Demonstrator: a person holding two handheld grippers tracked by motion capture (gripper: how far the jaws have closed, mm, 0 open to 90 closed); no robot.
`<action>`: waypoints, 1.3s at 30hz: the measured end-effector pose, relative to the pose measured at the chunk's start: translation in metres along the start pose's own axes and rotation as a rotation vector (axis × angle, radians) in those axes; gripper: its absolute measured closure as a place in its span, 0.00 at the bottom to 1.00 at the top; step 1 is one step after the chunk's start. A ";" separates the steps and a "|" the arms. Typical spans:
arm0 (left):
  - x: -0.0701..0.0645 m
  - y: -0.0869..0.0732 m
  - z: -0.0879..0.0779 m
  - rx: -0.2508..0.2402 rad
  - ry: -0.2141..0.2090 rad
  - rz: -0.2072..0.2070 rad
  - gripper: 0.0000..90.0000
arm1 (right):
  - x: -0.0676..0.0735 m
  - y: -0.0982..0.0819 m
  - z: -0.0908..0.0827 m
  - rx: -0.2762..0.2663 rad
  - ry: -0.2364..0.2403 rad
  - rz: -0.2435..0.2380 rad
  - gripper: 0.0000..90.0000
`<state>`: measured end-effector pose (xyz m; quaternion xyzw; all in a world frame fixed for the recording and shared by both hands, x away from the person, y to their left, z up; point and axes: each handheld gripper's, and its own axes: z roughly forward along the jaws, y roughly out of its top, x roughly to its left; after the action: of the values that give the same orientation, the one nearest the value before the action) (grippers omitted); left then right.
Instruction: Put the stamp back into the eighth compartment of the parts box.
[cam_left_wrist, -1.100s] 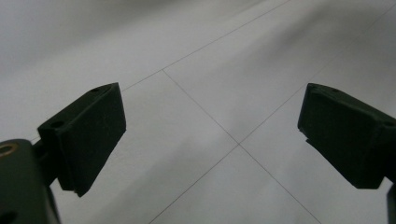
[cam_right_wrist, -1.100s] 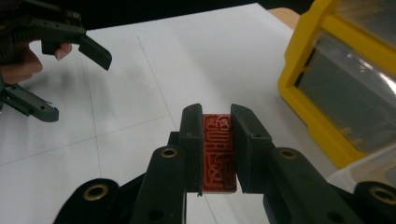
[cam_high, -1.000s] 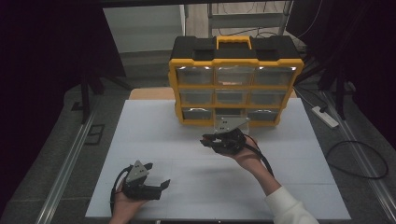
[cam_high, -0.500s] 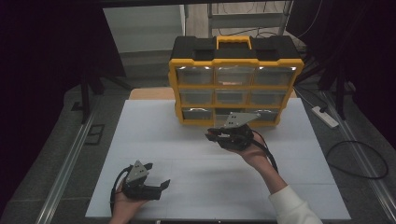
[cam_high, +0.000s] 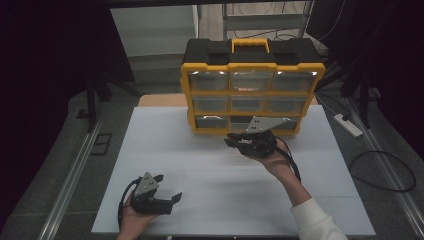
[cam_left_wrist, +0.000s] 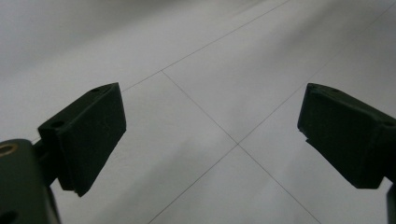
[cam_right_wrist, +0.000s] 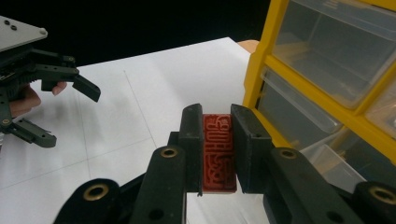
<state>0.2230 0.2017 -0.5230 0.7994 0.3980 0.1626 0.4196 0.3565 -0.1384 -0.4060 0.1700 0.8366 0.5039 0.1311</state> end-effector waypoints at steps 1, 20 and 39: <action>0.000 0.000 0.000 0.000 -0.001 -0.001 0.09 | -0.001 0.000 -0.001 -0.001 -0.002 0.001 0.84; 0.000 0.000 0.000 0.001 -0.004 -0.005 0.09 | -0.020 -0.006 -0.010 -0.013 -0.075 0.029 0.84; 0.000 0.000 0.001 0.004 -0.003 0.000 0.09 | -0.044 -0.014 -0.021 -0.023 -0.178 0.056 0.84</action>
<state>0.2231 0.2012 -0.5234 0.8005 0.3976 0.1608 0.4186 0.3860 -0.1791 -0.4067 0.2357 0.8109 0.4997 0.1927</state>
